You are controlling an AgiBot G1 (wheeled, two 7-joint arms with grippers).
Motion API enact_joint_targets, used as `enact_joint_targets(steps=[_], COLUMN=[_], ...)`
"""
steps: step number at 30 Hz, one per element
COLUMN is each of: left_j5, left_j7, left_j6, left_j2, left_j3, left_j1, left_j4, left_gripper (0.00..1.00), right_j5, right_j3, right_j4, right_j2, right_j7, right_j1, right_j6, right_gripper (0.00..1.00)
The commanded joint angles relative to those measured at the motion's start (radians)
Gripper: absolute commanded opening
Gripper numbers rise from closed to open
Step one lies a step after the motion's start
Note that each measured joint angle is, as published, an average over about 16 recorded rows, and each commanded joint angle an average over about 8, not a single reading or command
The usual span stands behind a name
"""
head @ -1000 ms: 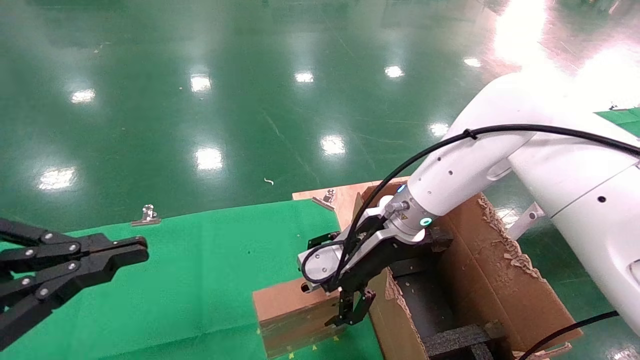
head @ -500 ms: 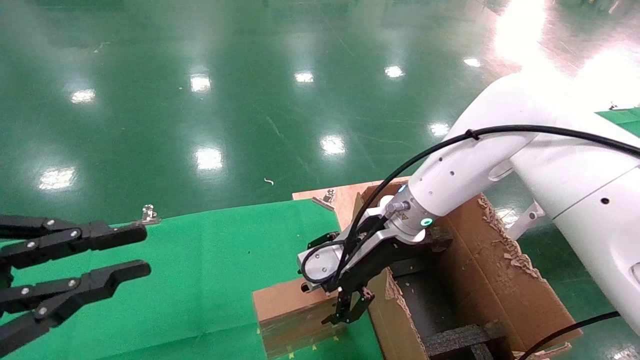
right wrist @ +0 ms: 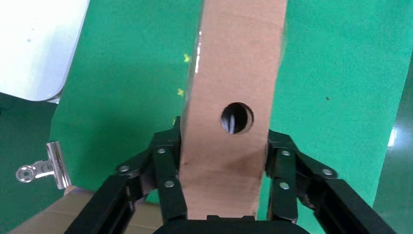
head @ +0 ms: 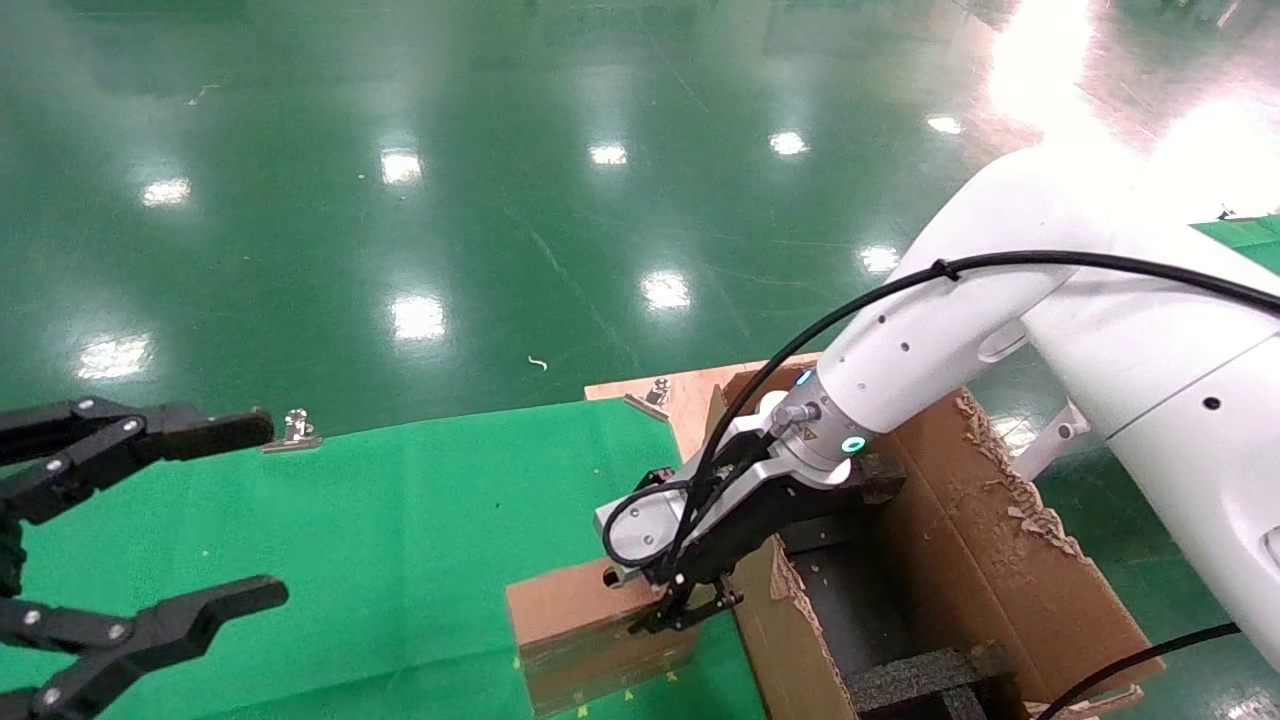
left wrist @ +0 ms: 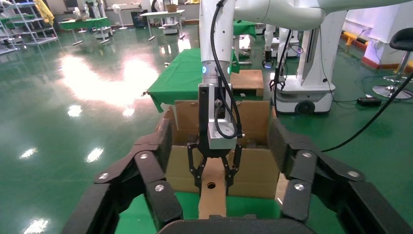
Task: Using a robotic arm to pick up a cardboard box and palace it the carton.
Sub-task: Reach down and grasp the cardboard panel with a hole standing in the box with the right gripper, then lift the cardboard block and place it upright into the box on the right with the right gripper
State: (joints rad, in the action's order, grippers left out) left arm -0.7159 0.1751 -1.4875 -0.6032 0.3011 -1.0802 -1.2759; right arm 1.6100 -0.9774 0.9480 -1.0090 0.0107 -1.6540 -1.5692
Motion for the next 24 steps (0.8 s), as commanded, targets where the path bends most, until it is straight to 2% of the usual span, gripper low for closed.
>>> enact_joint_targets(steps=[1, 7, 12, 24], left_j5=[0.000, 0.000, 0.000, 0.001], left_j7=[0.000, 0.000, 0.000, -0.001], left_j6=[0.000, 0.000, 0.000, 0.000], left_j2=[0.000, 0.000, 0.000, 0.000], left_j3=[0.000, 0.000, 0.000, 0.001], left_j1=[0.000, 0.000, 0.000, 0.000], left_j4=[0.000, 0.000, 0.000, 0.001], left_gripper=[1.00, 1.00, 1.00, 1.00], right_j5=[0.000, -0.004, -0.023, -0.055], right_j3=[0.000, 0.002, 0.016, 0.046], right_j4=[0.001, -0.003, -0.025, -0.125], right_j2=[0.000, 0.005, 0.022, 0.070], right_j7=[0.000, -0.002, -0.002, 0.042], right_j1=[0.000, -0.005, -0.047, -0.306], right_j6=[-0.001, 0.007, 0.011, -0.008], right_gripper=[0.00, 0.00, 0.00, 0.00])
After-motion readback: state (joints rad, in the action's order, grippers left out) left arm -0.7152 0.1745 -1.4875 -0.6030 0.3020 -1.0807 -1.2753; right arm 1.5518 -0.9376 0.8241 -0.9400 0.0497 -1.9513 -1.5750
